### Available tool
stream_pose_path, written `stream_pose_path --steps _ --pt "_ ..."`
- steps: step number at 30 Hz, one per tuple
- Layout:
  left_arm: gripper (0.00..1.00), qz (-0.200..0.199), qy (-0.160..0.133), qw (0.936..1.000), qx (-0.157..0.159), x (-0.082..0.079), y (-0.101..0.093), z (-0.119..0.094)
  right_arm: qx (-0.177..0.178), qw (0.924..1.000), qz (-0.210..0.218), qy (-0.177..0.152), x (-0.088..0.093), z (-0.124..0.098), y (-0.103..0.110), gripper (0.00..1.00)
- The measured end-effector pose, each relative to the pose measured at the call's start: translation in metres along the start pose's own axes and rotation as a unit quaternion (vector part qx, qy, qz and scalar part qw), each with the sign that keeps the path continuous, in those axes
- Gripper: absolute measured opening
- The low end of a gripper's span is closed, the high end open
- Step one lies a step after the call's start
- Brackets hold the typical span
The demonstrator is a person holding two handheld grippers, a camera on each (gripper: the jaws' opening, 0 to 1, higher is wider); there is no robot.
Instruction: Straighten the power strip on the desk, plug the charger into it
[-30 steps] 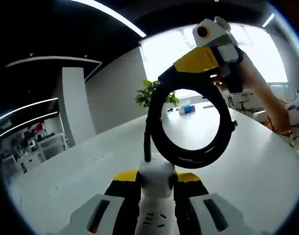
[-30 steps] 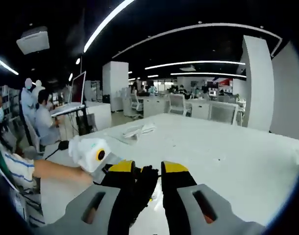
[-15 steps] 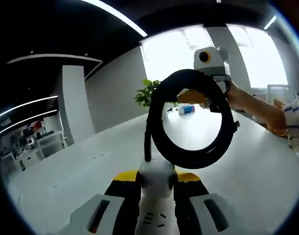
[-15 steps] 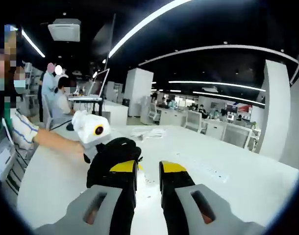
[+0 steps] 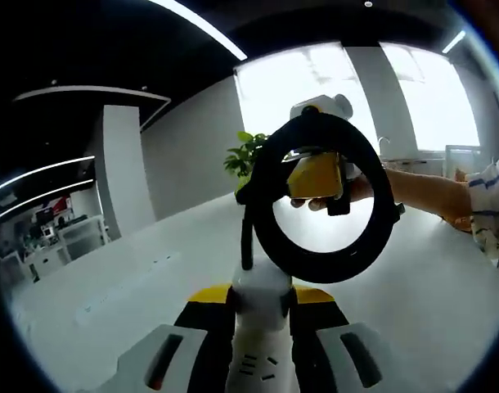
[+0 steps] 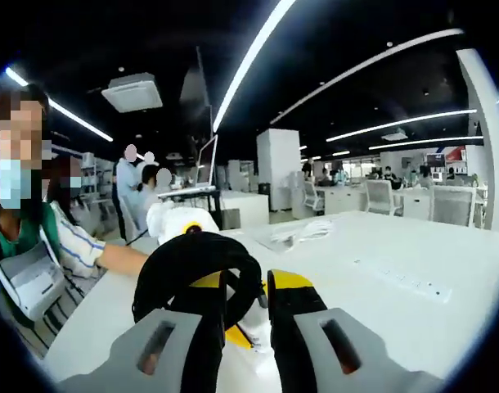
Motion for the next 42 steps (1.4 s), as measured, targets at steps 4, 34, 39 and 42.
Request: stream_pose_path --steps 4,34,39,42 --pt "0.25 0.001 0.002 1.0 0.001 0.0 0.0 0.0 -0.004 0.9999 -0.01 0.003 0.004 0.011 0.0 0.17" --pt "0.26 0.012 -0.011 0.999 -0.043 0.005 -0.001 -0.088 0.009 0.9987 -0.046 0.017 0.003 0.014 -0.004 0.09" --pt "0.26 -0.005 -0.024 0.9979 -0.06 0.019 0.005 -0.115 0.011 0.9982 -0.054 0.024 0.006 0.014 0.0 0.09" --pt "0.25 -0.014 -0.02 0.9968 -0.076 0.03 0.01 -0.122 0.014 0.9978 -0.059 0.028 0.007 0.014 0.001 0.09"
Point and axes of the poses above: the point that each gripper's makers call its tool centre point, and the gripper's own axes: z roughly forward along the fingers, y roughly to its left, x roughly out of its underside, the point moved 2 cm from there along -z, roughly backward along the fingers, and after that the axes turned 5 degrees about -z, right-handed, at the moved point
